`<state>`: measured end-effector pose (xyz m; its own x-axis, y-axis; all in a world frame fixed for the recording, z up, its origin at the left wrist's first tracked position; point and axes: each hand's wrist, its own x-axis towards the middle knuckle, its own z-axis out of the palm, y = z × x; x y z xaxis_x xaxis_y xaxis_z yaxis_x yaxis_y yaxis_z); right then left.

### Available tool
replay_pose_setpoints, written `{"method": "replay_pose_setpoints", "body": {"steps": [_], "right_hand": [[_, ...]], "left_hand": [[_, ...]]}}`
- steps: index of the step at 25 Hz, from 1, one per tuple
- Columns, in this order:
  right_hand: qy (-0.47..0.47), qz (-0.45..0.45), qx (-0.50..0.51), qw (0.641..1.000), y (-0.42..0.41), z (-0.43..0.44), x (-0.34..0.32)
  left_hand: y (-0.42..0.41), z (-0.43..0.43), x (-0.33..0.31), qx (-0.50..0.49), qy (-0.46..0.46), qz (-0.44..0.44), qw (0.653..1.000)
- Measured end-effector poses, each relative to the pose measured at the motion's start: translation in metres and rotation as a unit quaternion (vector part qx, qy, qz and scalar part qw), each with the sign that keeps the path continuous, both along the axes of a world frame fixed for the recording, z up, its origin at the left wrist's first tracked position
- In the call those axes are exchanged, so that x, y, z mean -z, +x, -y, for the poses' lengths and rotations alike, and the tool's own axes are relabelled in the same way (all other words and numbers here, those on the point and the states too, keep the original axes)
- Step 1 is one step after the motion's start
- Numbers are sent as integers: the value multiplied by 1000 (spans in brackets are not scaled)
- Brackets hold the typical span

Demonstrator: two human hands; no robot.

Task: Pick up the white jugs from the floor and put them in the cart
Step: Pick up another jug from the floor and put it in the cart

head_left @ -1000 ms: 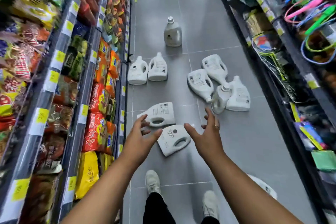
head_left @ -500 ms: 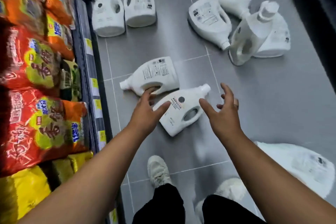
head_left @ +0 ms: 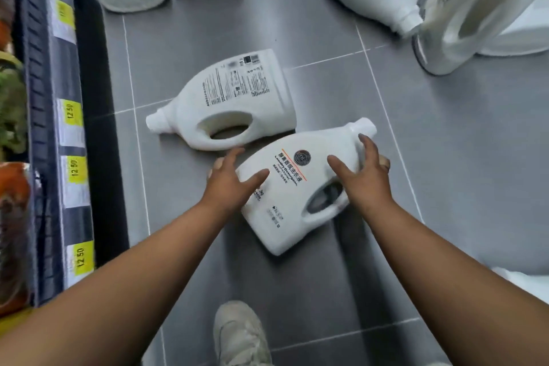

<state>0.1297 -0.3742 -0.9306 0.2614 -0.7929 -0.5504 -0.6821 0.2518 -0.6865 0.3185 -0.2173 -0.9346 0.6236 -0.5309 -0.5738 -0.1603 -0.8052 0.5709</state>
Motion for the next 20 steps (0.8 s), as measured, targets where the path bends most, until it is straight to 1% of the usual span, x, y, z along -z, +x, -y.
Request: {"method": "replay_pose_setpoints", "body": {"steps": [2, 4, 7, 10, 14, 20], "right_hand": [[-4, -1, -7, 1000, 2, 8, 27], [-2, 21, -27, 999, 3, 13, 41], [-14, 47, -37, 998, -1, 17, 48], [-19, 46, -27, 998, 0, 15, 50], [-15, 42, -27, 999, -1, 16, 50], [-11, 78, -7, 997, -4, 15, 53]], "left_hand": [[1, -2, 25, -14, -10, -33, 999], [2, -6, 42, -53, -42, -44, 997], [7, -14, 50, -93, -98, -93, 986], [5, -23, 57, -136, -129, -134, 973], [-7, -23, 57, -204, -150, -143, 957], [-20, -23, 52, -232, -200, -151, 940]]}}
